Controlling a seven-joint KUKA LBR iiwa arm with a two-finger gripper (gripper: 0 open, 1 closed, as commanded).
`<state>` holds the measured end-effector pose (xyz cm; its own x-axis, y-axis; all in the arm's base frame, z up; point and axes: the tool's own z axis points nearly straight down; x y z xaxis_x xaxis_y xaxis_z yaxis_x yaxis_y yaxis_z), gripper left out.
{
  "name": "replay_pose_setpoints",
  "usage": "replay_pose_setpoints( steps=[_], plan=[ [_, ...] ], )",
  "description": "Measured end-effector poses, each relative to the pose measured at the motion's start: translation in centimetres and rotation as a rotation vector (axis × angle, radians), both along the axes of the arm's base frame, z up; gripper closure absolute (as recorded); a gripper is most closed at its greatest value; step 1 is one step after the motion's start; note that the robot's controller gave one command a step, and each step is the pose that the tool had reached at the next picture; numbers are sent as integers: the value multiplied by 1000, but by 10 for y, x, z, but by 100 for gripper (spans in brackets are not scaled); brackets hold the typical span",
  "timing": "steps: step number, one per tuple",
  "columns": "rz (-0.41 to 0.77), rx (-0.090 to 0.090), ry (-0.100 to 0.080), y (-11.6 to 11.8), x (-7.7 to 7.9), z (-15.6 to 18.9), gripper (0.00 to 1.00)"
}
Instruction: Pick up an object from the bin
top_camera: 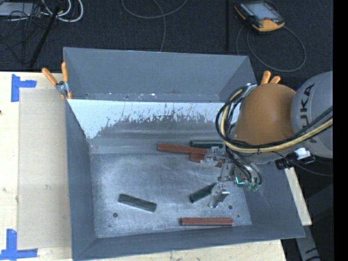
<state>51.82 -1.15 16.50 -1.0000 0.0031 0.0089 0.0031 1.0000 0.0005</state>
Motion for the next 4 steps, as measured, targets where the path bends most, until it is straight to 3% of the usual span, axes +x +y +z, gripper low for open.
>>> replay_pose_setpoints(
  steps=[1, 2, 3, 4],
  plan=[
    [0, 0, -7, 0, 2, 3, 0],
    [-23, 0, -9, -22, -6, -88, 100],
    [-22, 0, -9, -22, -6, -88, 100],
    [-32, 0, -9, -15, -1, 32, 100]
  ],
)
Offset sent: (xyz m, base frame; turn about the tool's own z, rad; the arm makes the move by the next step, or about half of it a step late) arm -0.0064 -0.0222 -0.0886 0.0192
